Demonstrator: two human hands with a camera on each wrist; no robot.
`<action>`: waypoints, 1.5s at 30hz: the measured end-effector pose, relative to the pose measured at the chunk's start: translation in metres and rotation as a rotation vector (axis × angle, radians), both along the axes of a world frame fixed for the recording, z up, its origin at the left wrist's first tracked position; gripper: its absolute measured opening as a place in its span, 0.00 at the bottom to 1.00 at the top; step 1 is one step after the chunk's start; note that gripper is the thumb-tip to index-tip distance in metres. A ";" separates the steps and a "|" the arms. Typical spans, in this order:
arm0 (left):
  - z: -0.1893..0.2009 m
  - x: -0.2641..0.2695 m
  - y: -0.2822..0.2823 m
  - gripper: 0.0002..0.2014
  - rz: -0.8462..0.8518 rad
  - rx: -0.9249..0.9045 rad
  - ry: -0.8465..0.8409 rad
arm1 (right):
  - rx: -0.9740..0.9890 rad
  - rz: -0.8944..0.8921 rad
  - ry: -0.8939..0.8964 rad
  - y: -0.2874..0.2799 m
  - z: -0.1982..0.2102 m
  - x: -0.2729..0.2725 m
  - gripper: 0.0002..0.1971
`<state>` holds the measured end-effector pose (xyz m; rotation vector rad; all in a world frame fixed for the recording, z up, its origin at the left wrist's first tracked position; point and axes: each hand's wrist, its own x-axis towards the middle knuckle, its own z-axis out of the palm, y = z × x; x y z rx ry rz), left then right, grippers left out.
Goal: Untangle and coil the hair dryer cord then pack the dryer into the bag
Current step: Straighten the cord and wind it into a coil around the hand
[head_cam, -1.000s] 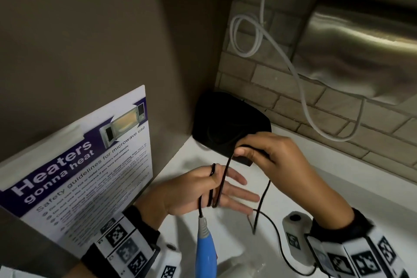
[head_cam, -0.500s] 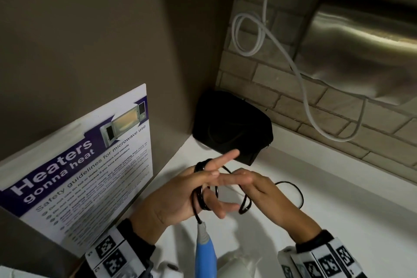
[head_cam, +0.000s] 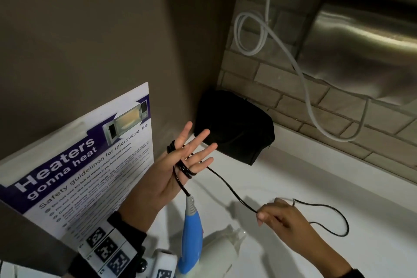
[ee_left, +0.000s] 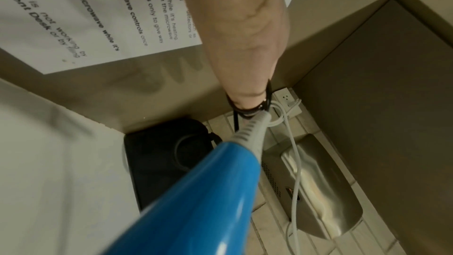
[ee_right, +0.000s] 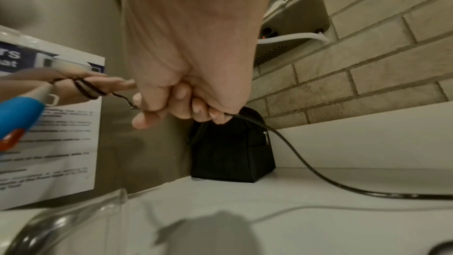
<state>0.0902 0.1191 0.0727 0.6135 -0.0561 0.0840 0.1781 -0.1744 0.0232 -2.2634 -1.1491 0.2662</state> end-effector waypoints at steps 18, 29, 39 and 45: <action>-0.010 0.021 -0.021 0.30 0.133 0.295 0.190 | 0.326 0.156 -0.196 0.055 0.110 -0.027 0.15; 0.027 -0.010 -0.047 0.31 -0.604 0.396 -0.088 | 0.457 0.043 -0.266 0.114 0.139 0.021 0.11; 0.025 -0.010 -0.039 0.19 -0.421 0.403 -0.102 | 0.246 0.092 0.306 0.110 0.058 0.004 0.04; 0.006 0.002 -0.031 0.26 -0.123 0.253 0.033 | 0.059 0.037 0.043 0.095 0.029 -0.013 0.10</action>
